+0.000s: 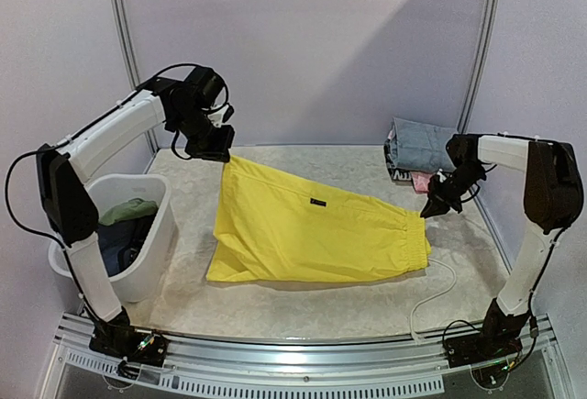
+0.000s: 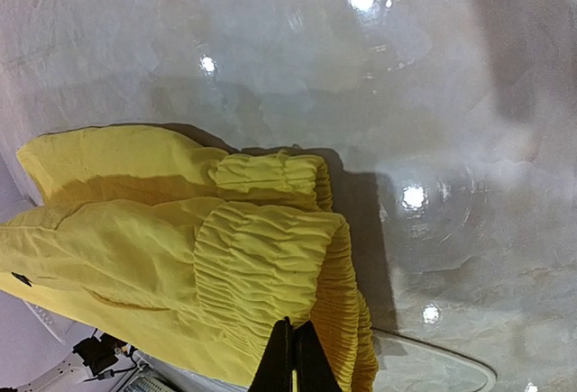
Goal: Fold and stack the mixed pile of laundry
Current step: Adjust the rectangle-folded shorts at the center of the board.
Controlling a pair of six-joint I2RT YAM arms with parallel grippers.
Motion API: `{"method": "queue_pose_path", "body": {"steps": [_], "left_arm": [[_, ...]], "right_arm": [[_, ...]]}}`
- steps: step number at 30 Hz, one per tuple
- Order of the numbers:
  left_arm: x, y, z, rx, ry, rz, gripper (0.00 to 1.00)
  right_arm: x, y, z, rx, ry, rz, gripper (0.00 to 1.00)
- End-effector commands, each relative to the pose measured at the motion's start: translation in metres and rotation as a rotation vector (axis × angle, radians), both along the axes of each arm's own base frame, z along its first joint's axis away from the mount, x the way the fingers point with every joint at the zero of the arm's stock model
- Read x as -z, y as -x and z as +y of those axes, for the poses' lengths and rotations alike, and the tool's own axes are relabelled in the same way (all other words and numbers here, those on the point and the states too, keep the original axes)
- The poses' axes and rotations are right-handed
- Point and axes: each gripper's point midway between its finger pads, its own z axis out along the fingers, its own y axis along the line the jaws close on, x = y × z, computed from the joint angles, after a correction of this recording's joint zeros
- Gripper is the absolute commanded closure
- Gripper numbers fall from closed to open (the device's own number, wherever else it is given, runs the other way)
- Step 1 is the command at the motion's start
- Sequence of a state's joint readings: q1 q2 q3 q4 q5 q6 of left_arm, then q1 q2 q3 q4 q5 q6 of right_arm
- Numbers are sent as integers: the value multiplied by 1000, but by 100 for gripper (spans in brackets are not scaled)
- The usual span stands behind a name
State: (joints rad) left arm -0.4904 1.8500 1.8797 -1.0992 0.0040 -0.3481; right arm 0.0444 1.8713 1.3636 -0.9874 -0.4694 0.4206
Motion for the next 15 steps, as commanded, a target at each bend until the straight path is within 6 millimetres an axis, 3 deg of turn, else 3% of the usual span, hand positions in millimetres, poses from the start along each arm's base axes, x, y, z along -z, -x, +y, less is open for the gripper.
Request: {"method": "queue_pose_path", "body": {"steps": [1, 11, 15], "left_arm": [[54, -20, 24, -49, -80, 120, 100], [98, -12, 38, -94, -162, 233, 100], [112, -13, 43, -148, -186, 255, 91]], "right_arm": [[15, -9, 5, 29, -43, 6, 100], [23, -27, 8, 24, -52, 15, 99], [20, -34, 10, 20, -73, -4, 82]]}}
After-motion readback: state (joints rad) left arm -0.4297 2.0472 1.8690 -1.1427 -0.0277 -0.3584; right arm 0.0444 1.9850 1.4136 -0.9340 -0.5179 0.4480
